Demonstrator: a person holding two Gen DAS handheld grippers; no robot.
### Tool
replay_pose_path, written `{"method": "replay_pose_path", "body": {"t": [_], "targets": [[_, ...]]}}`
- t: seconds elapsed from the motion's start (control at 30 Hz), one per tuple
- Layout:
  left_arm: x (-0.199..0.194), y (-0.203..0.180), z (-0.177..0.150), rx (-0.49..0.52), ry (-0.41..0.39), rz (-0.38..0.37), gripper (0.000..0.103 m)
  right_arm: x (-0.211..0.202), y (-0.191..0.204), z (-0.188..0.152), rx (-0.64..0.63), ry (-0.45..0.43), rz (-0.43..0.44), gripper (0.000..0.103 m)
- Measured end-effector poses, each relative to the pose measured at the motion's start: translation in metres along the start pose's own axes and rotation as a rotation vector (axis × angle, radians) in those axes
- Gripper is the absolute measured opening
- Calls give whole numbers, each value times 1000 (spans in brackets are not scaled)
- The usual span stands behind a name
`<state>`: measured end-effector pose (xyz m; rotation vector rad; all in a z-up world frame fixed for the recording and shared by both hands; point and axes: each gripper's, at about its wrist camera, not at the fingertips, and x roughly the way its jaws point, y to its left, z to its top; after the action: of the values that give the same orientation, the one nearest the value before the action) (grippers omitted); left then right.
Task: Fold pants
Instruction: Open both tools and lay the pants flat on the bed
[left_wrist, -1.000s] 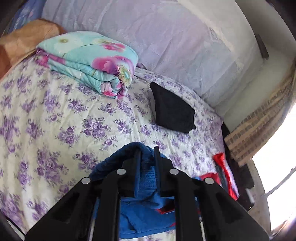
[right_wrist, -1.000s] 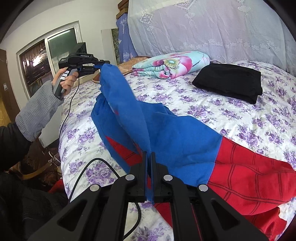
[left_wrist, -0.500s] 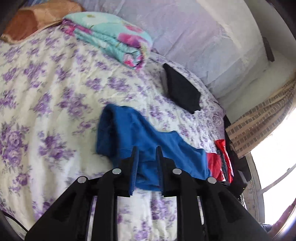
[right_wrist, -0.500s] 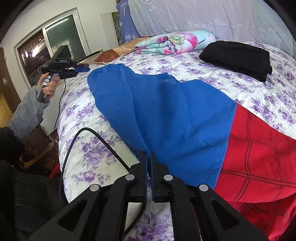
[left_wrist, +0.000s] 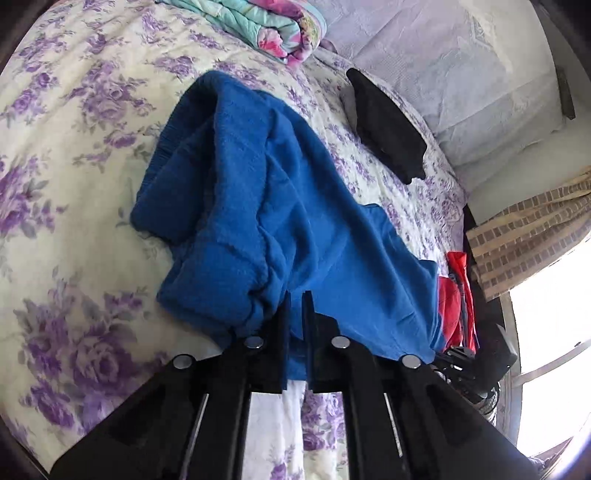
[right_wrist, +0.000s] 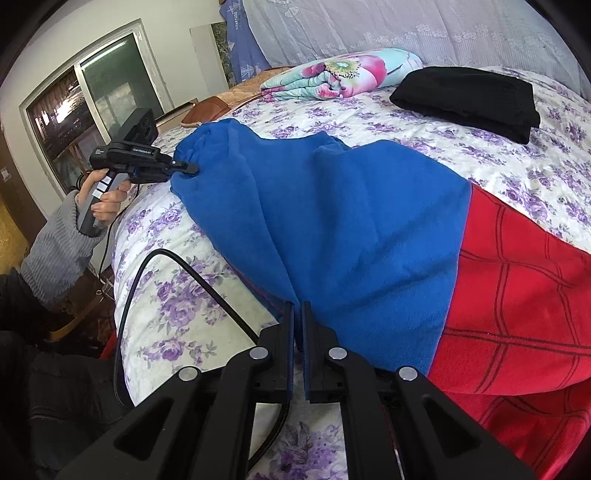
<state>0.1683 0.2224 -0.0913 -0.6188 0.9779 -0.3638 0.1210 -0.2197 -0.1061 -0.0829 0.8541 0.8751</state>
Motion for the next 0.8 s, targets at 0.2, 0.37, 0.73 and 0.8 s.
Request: {"method": "replay_pose_path", "body": {"t": [0.2,0.37,0.73,0.8], "targets": [[-18,-70,-17,194,-103,-115,39,-17,-5,1,80,-57,33,21],[17,-95,-15,275,-74,-132,67,-89,-36,-11,282,-257,-40,54],[61,-77,-27,301,-59,-71,69,-168,-145,-113,903,-372,-253,56],[63,-77,-28,311,-57,-62,71,-157,-148,-122,941,-365,-197,55]]}}
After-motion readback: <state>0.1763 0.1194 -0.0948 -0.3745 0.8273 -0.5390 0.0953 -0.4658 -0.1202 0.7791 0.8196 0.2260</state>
